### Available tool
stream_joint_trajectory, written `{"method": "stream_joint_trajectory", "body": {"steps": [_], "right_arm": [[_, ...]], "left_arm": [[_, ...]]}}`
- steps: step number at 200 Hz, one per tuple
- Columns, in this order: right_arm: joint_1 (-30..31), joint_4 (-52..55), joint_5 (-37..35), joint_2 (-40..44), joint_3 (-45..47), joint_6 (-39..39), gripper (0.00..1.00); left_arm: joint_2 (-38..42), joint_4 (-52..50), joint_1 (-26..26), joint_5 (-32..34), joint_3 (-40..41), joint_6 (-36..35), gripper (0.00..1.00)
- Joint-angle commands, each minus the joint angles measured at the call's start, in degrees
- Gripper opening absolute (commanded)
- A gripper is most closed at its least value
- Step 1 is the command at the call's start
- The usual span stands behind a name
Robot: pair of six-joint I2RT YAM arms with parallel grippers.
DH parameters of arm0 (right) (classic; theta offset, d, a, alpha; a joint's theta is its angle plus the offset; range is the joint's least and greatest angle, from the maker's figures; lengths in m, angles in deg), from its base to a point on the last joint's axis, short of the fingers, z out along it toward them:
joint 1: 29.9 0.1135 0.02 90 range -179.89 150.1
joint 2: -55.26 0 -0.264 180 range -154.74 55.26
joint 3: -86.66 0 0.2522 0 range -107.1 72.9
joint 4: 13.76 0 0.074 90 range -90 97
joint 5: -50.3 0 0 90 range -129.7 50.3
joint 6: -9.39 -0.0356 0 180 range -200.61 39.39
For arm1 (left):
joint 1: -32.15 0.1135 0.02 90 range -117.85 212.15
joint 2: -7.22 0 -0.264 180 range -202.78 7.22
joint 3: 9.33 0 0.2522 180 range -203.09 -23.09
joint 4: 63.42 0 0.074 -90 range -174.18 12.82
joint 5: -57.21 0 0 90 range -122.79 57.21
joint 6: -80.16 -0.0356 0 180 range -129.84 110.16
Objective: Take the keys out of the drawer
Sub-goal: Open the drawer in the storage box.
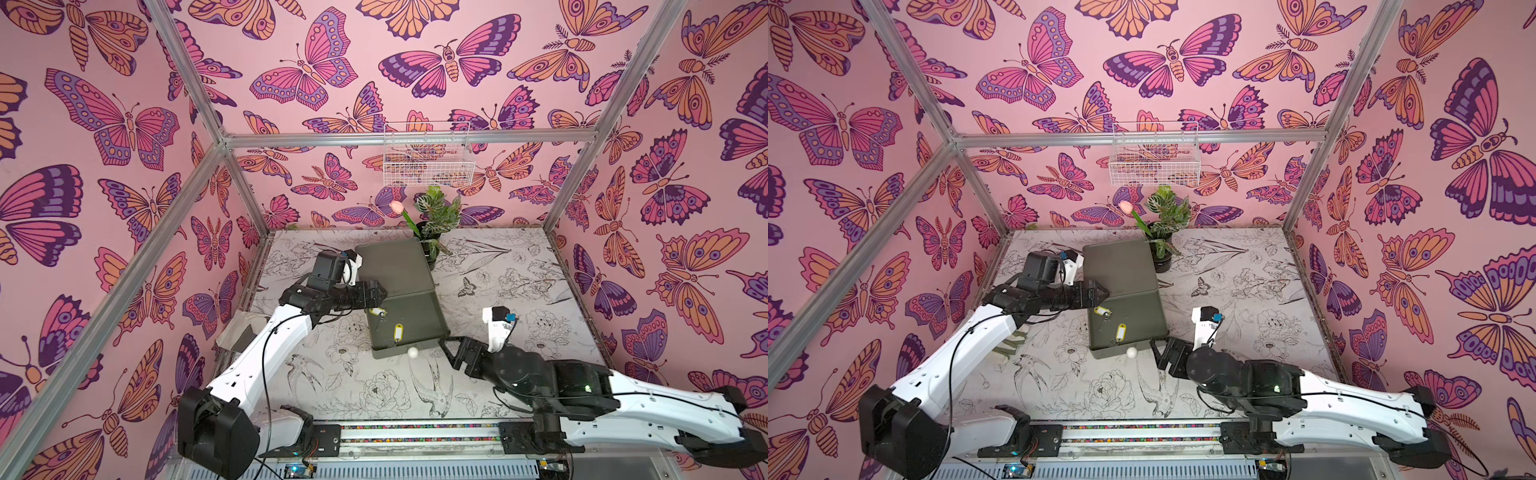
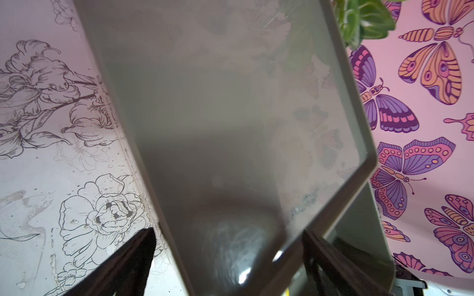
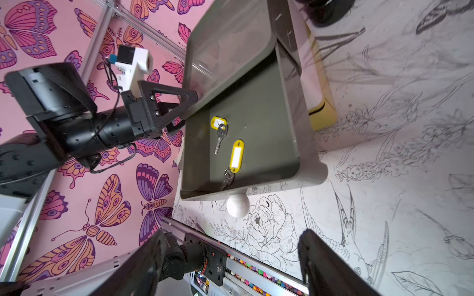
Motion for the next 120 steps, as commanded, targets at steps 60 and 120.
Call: {"method": "stream_joint_trajectory", "body": {"steps": [60,120], "right_arm": [[-17.20,13.46,24.51,-20.60,-24.43,18.88,0.87],[-23.50,19.37,42.66,-39.13,-38.53,26.28,0.87]], "left_arm": [[14.68,-1.92,-0.32,4.94,4.80,4.40,0.94],[8.82,-4.02,-0.69,4.79,0.25,6.76,0.94]]}}
